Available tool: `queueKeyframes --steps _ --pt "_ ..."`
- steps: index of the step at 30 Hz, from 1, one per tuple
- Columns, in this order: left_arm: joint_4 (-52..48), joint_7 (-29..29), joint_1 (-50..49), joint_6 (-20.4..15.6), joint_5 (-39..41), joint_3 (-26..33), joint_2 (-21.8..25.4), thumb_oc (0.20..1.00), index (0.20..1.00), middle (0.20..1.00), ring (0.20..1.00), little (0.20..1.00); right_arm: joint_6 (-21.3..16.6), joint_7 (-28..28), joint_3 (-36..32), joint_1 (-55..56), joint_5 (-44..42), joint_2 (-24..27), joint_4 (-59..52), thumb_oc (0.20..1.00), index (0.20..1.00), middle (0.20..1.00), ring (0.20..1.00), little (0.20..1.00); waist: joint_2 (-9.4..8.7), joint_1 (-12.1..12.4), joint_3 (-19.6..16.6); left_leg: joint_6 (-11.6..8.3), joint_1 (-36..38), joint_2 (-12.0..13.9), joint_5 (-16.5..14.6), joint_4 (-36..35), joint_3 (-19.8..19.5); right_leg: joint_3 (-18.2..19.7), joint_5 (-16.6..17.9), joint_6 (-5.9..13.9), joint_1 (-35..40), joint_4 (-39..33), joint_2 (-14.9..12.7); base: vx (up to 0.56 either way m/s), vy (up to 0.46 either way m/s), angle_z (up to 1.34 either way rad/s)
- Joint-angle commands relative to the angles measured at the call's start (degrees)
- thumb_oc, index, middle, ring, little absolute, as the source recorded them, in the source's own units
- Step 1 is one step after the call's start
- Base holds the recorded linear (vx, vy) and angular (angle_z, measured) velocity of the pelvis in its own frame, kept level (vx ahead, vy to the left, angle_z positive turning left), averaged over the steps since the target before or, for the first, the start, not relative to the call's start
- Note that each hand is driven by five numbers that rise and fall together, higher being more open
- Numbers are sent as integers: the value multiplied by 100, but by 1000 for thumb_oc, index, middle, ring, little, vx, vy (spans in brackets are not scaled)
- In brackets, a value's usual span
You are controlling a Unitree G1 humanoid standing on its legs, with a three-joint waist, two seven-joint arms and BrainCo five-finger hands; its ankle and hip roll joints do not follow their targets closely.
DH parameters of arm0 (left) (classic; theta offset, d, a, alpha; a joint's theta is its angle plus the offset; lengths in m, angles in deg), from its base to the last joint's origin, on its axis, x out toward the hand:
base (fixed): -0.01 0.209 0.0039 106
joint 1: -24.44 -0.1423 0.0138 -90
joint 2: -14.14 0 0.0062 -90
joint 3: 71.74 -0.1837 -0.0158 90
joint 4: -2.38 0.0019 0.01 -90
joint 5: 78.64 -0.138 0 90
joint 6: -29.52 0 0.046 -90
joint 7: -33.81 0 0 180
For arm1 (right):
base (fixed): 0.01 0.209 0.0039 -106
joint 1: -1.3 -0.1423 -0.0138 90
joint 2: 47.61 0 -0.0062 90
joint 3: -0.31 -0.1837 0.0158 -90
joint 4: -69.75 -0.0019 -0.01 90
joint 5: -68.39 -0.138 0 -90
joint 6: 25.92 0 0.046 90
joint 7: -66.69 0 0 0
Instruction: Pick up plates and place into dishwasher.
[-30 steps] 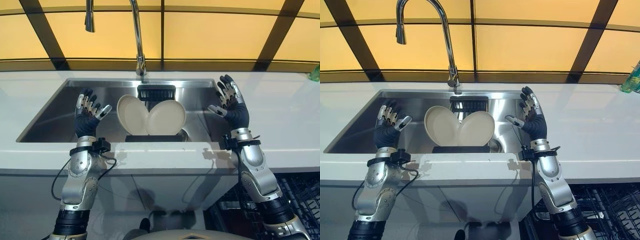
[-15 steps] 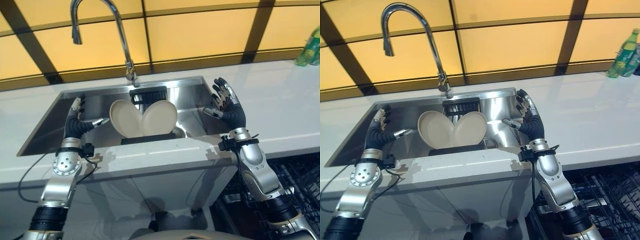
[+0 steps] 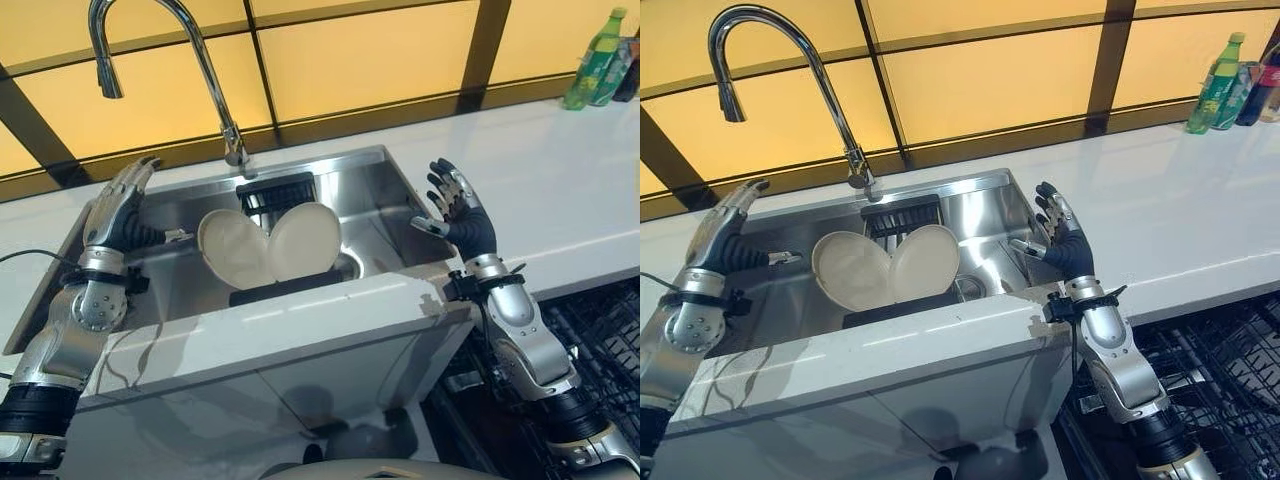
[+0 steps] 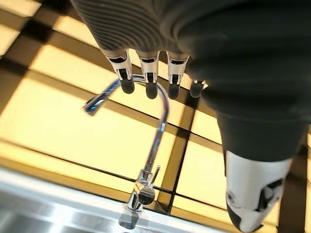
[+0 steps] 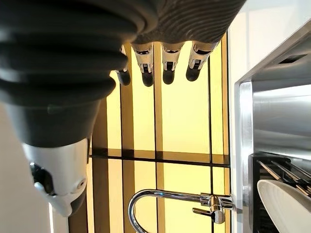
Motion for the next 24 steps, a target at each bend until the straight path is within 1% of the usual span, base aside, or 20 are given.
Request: queueKeyframes --steps 1,3,8,9,11,13,17,24 --pt "112 -313 455 -265 -664 -159 609 1000 1000 1000 1000 1000 -204 97 -247 -43 -258 324 -318 1000 1000 1000 1000 1000 -26 2 -99 12 322 26 -840 320 -18 87 809 211 -1095 250 -250 50 111 -2" --pt "190 -463 445 -429 -1167 -351 850 1000 1000 1000 1000 1000 -235 163 -300 -50 -346 450 -261 1000 1000 1000 1000 1000 -18 -32 -54 43 324 4 -860 311 2 129 820 244 -1155 301 -285 46 112 -6" --pt "144 -481 404 -617 -1920 -655 1276 1000 1000 1000 1000 1000 -313 234 -318 -10 -446 634 -216 1000 1000 1000 1000 1000 6 -50 17 92 309 -49 -902 340 33 195 840 300 -1204 341 -351 42 86 -8" --pt "138 -553 360 -690 -2220 -714 1421 1000 1000 1000 1000 1000 -331 234 -308 -1 -473 683 -200 1000 1000 1000 1000 1000 14 -44 25 100 308 -57 -916 362 44 196 849 319 -1212 355 -374 53 60 -1" --pt "106 -552 326 -841 -2493 -793 1629 1000 1000 1000 1000 1000 -359 211 -276 16 -515 760 -186 1000 1000 1000 1000 1000 22 -32 42 111 294 -74 -940 412 52 187 857 339 -1218 376 -407 60 59 1" --pt "38 -497 311 -937 -2641 -880 1756 1000 1000 1000 1000 1000 -367 206 -270 40 -551 823 -183 1000 1000 1000 1000 1000 29 -26 51 118 277 -88 -954 456 46 182 867 352 -1228 395 -427 54 48 3" --pt "4 -400 273 -970 -2722 -1016 1859 1000 1000 1000 1000 1000 -370 165 -239 64 -575 922 -204 1000 1000 1000 1000 1000 38 -14 86 127 232 -109 -973 525 30 190 883 381 -1264 431 -465 35 41 4" --pt "5 -382 -285 -919 -2780 -696 2004 1000 1000 1000 1000 1000 -387 279 -403 249 -643 1079 -224 1000 1000 1000 1000 1000 80 44 150 130 187 -133 -971 559 -33 183 892 419 -1281 429 -512 23 38 1"
